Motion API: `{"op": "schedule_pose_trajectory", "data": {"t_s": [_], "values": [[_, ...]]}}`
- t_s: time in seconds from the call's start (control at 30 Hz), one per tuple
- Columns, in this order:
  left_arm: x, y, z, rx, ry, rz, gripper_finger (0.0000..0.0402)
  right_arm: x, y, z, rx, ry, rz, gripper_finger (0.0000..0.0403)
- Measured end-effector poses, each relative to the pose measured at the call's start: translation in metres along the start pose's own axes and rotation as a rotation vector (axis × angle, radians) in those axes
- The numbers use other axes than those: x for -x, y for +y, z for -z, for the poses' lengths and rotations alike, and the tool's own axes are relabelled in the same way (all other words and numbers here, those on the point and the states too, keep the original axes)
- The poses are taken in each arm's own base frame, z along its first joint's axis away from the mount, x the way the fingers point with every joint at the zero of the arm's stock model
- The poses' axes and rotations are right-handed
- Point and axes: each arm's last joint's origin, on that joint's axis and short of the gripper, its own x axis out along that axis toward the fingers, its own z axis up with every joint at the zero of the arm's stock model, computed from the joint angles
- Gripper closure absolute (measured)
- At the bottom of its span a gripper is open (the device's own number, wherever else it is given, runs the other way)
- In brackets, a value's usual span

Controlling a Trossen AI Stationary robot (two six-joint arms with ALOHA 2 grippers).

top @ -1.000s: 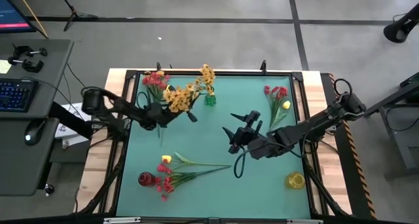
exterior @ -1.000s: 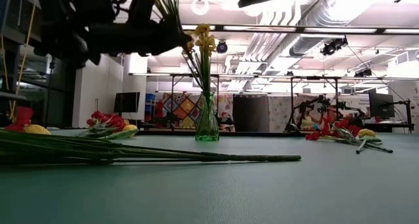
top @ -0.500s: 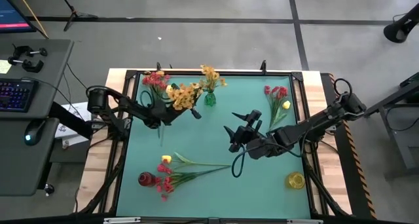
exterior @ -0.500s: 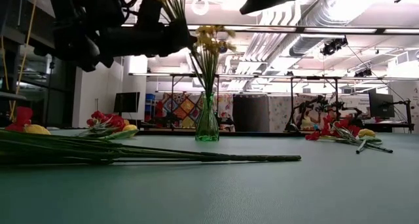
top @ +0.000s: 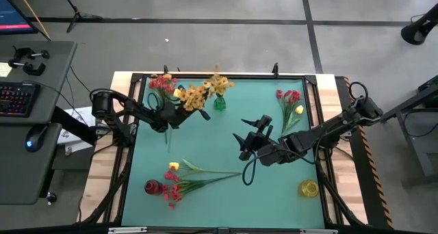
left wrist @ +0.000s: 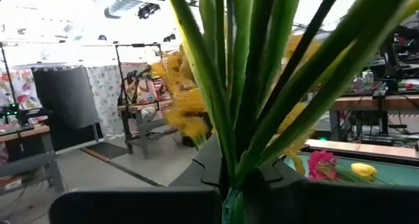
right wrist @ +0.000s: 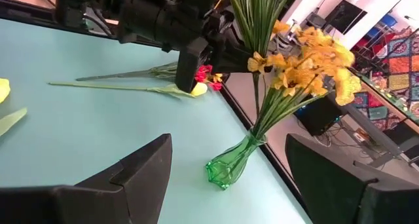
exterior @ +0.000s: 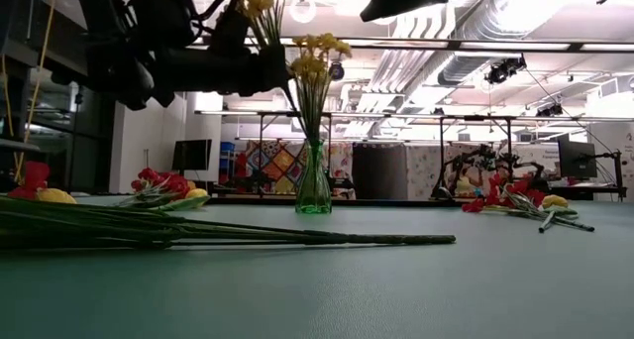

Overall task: Sort flowers into vase by color
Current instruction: Put the bottom yellow flower into the green vase

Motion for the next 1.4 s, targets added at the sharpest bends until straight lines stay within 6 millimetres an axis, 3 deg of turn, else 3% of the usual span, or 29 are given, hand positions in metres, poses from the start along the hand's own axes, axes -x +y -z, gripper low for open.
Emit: {"op": "schedule_pose_trajectory", "data": {"t_s": [0.5,1.2,1.4], "values": [[0.000,-0.003,0.004,-0.086,0.028,0.062,0.0396,0.000,0.000,0.000,-0.016,0.000,-0.003,0.0116],[-0.011,0.015,0.014,-0.068,0.056,0.106,0.0394,0.000,0.001,0.000,-0.040,0.000,-0.045,0.0116],[-0.011,0.015,0.014,-0.069,0.059,0.106,0.0370,0.000,0.001,0.000,-0.041,0.000,-0.046,0.0116]]}}
